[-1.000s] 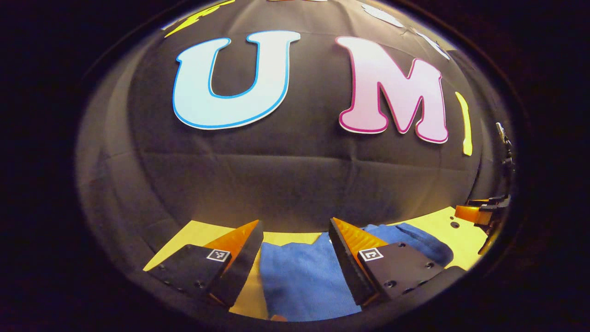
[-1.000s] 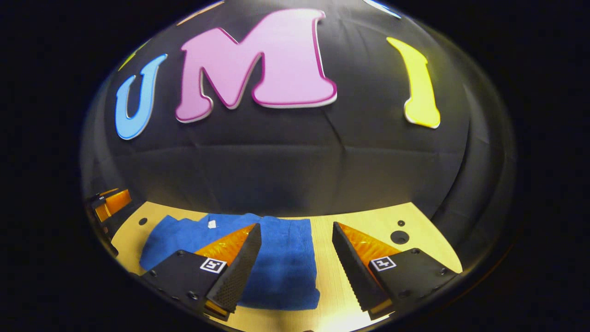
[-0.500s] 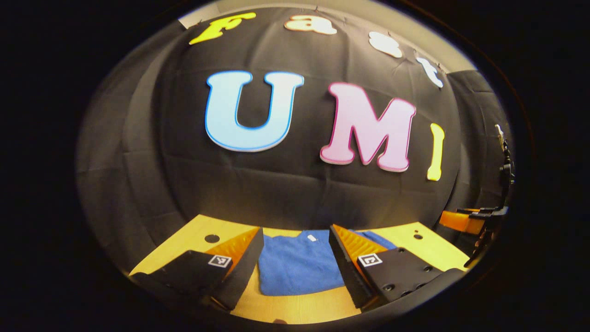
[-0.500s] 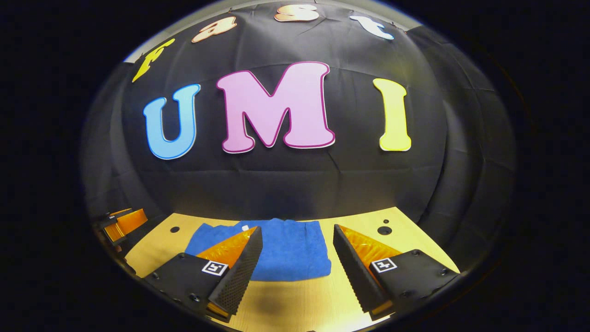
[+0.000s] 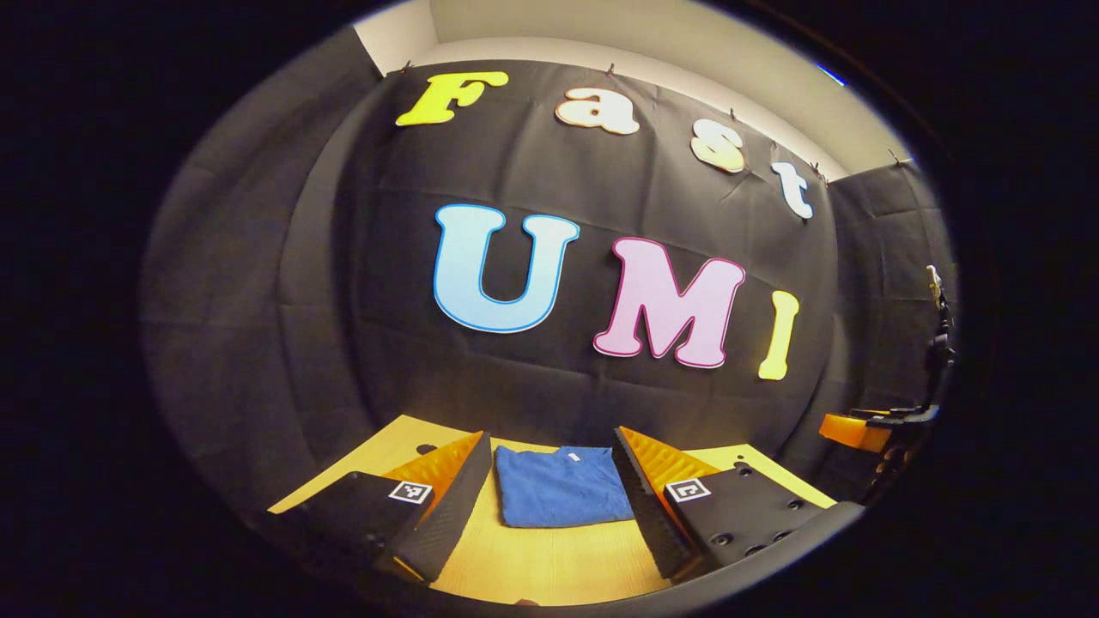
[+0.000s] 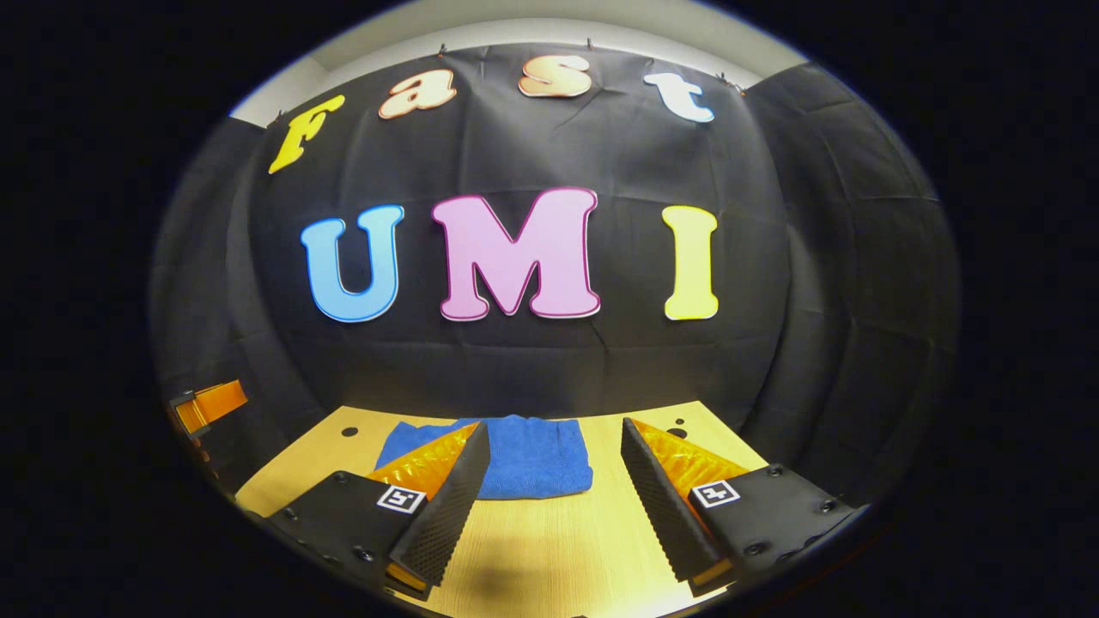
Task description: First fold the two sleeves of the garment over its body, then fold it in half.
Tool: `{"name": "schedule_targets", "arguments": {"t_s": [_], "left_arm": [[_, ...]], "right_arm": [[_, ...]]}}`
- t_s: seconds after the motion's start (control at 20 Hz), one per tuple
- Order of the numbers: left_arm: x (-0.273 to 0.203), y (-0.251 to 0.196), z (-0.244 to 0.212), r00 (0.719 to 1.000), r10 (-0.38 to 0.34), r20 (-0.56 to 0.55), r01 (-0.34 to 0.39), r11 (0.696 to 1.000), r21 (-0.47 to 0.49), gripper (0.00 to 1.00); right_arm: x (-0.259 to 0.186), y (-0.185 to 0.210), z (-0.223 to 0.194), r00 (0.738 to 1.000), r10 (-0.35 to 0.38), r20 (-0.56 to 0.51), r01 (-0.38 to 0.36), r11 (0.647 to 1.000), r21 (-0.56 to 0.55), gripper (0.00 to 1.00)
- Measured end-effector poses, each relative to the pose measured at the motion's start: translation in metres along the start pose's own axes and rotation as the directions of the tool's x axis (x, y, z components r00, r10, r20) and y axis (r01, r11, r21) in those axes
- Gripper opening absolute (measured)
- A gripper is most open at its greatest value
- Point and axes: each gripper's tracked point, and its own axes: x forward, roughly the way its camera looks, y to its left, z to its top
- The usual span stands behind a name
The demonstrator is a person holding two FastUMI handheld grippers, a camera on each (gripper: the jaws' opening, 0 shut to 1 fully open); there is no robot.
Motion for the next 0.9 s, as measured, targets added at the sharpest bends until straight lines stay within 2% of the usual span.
{"name": "schedule_targets", "arguments": {"t_s": [0.15, 0.25, 0.3, 0.35, 0.45, 0.5, 0.55, 0.6, 0.7, 0.9], "left_arm": [[-0.038, 0.007, 0.002, 1.000, 0.023, -0.001, -0.023, 1.000, 0.018, 0.81], [-0.057, -0.003, -0.002, 1.000, 0.013, -0.022, -0.012, 0.999, 0.031, 0.81], [-0.065, -0.010, -0.005, 0.999, 0.003, -0.039, -0.001, 0.999, 0.039, 0.81], [-0.071, -0.018, -0.008, 0.999, -0.005, -0.046, 0.007, 0.999, 0.051, 0.81], [-0.080, -0.033, -0.005, 0.999, -0.019, -0.043, 0.021, 0.997, 0.069, 0.82], [-0.085, -0.039, -0.004, 0.999, -0.026, -0.037, 0.029, 0.997, 0.073, 0.82], [-0.087, -0.046, -0.003, 0.999, -0.039, -0.032, 0.041, 0.997, 0.071, 0.81], [-0.090, -0.054, -0.001, 0.998, -0.055, -0.027, 0.057, 0.996, 0.066, 0.81], [-0.092, -0.068, -0.001, 0.996, -0.082, -0.021, 0.083, 0.994, 0.065, 0.81], [-0.092, -0.087, 0.008, 0.993, -0.119, 0.011, 0.116, 0.985, 0.130, 0.82]], "right_arm": [[-0.040, 0.007, 0.000, 0.999, 0.027, 0.021, -0.027, 1.000, -0.010, 0.96], [-0.067, 0.015, -0.005, 0.998, 0.054, 0.013, -0.053, 0.998, -0.046, 0.95], [-0.080, 0.016, -0.008, 0.998, 0.057, 0.010, -0.056, 0.996, -0.068, 0.89], [-0.090, 0.017, -0.009, 0.998, 0.059, 0.010, -0.058, 0.995, -0.083, 0.96], [-0.108, 0.023, -0.016, 0.997, 0.072, -0.007, -0.072, 0.995, -0.076, 0.96], [-0.115, 0.028, -0.020, 0.996, 0.082, -0.019, -0.083, 0.994, -0.064, 0.96], [-0.119, 0.030, -0.022, 0.996, 0.087, -0.027, -0.088, 0.994, -0.061, 0.89], [-0.122, 0.030, -0.022, 0.996, 0.088, -0.029, -0.089, 0.994, -0.057, 0.96], [-0.124, 0.035, -0.020, 0.995, 0.096, -0.019, -0.097, 0.994, -0.047, 0.95], [-0.124, 0.042, -0.015, 0.993, 0.116, -0.005, -0.116, 0.993, -0.037, 0.95]]}}
